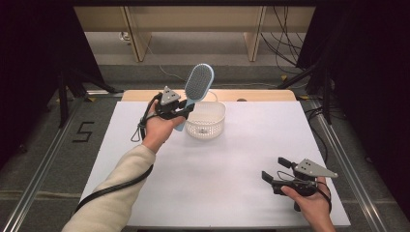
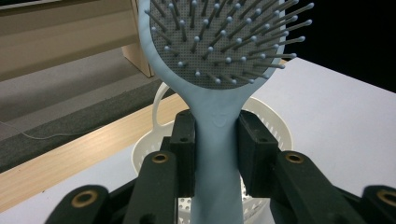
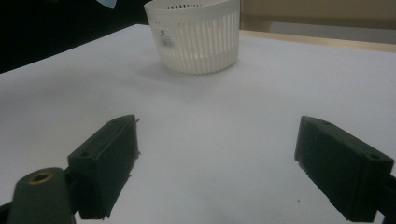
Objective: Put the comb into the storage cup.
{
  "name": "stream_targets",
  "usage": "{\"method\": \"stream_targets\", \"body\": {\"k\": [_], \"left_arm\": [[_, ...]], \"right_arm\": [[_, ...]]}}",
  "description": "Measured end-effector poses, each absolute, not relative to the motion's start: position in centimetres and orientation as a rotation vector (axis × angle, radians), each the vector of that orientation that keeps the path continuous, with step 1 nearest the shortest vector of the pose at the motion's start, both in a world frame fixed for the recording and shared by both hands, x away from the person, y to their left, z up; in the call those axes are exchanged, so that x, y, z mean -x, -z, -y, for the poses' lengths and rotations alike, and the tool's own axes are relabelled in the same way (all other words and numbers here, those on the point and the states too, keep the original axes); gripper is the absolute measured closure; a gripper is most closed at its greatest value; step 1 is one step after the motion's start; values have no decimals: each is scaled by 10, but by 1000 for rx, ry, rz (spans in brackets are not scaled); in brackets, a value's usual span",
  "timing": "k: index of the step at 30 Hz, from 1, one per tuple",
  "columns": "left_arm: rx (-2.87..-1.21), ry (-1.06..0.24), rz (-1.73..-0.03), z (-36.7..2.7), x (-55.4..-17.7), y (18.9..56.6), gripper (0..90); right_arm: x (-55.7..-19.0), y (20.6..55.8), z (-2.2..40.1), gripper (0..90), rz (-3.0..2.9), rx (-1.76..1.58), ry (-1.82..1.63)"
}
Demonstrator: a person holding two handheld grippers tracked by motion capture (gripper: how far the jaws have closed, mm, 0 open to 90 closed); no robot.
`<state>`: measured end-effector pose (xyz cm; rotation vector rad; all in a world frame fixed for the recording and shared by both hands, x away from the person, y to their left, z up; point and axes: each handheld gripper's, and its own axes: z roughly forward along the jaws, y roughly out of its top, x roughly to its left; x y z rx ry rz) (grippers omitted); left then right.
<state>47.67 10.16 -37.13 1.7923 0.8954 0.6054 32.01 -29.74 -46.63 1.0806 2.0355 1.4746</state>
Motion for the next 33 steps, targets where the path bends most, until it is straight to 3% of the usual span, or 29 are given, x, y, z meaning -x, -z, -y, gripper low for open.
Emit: {"method": "stream_targets", "body": {"k": [33], "left_arm": [[-1782, -613, -888, -96, -492, 365, 697]], "right_arm": [[-317, 466, 301, 149, -2030, -1089, -1475]]}}
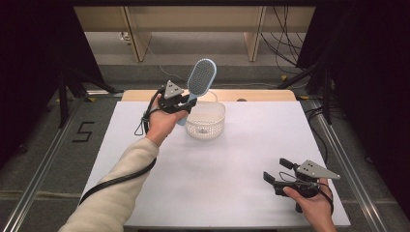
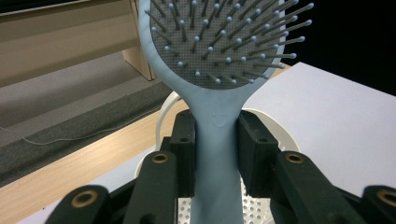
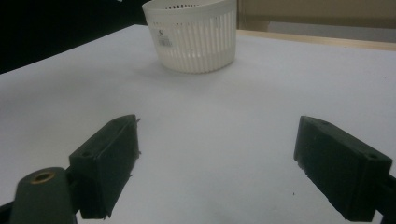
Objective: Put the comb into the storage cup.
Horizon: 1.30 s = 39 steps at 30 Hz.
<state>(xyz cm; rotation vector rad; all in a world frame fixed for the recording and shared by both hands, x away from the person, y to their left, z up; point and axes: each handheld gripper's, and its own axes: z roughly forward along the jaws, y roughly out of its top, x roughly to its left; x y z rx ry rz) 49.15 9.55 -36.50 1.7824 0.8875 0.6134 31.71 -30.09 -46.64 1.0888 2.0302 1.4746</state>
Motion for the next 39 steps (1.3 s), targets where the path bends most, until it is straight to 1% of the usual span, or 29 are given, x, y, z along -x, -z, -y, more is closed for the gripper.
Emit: {"method": "stream_targets", "body": {"k": [8, 32, 39], "left_arm": [[-1782, -597, -866, -95, -497, 366, 697], [-1797, -622, -825, -87, -503, 367, 697], [-1790, -611, -808, -86, -505, 367, 697]], "right_arm": [[-317, 466, 301, 149, -2032, -1089, -1473], [-317, 466, 301, 149, -2029, -1086, -1477], [-317, 466, 301, 149, -2030, -1085, -1477]]}}
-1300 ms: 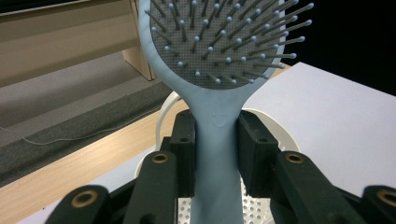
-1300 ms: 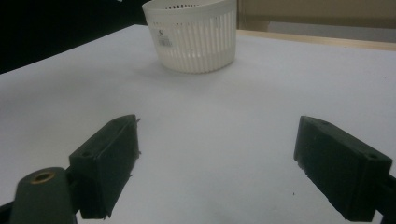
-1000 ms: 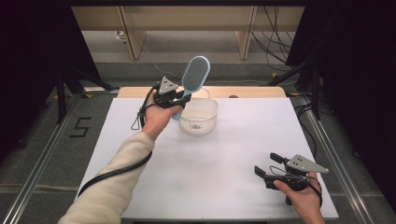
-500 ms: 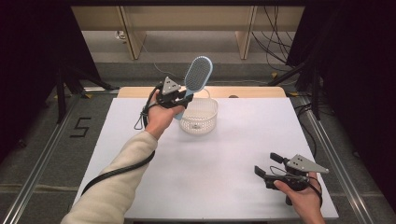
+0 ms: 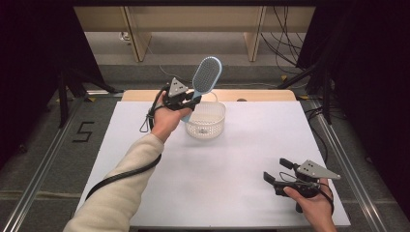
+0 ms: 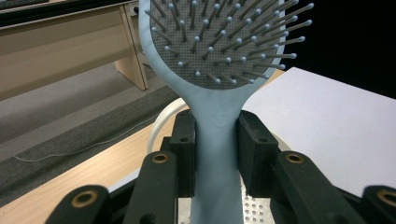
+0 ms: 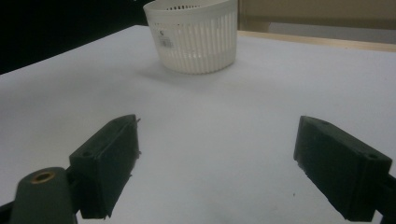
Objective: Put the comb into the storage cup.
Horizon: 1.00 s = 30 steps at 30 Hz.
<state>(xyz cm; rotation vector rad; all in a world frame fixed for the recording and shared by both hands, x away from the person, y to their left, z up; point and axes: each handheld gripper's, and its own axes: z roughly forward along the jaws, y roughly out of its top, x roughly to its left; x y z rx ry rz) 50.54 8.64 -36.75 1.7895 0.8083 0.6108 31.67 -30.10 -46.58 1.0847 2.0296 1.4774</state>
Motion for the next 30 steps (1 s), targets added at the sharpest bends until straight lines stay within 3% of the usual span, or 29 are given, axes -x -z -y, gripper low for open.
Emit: {"method": "stream_targets", "body": {"k": [30], "left_arm": [[-1783, -614, -765, -80, -512, 369, 697]], "right_arm": [[-317, 466, 301, 150, -2029, -1084, -1483]]}}
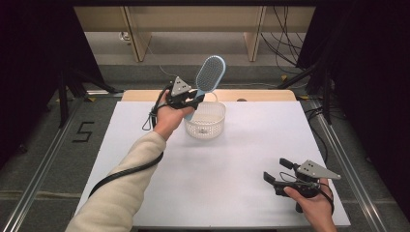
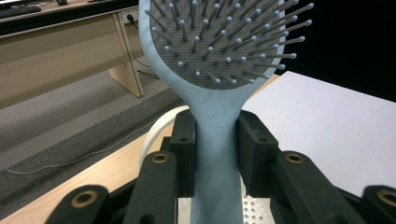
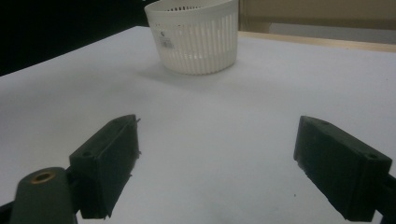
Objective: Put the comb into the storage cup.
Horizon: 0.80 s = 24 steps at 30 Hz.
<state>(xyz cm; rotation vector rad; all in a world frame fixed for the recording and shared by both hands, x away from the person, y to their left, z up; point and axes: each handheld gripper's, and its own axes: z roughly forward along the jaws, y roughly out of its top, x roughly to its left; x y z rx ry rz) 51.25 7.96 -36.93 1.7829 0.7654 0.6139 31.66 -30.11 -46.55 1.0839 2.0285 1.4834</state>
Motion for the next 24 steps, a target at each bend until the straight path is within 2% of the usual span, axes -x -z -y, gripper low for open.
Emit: {"method": "stream_targets", "body": {"k": [24], "left_arm": [[-1788, -621, -745, -73, -521, 372, 697]], "right_arm": [[-317, 466, 301, 150, -2029, -1083, -1485]]}}
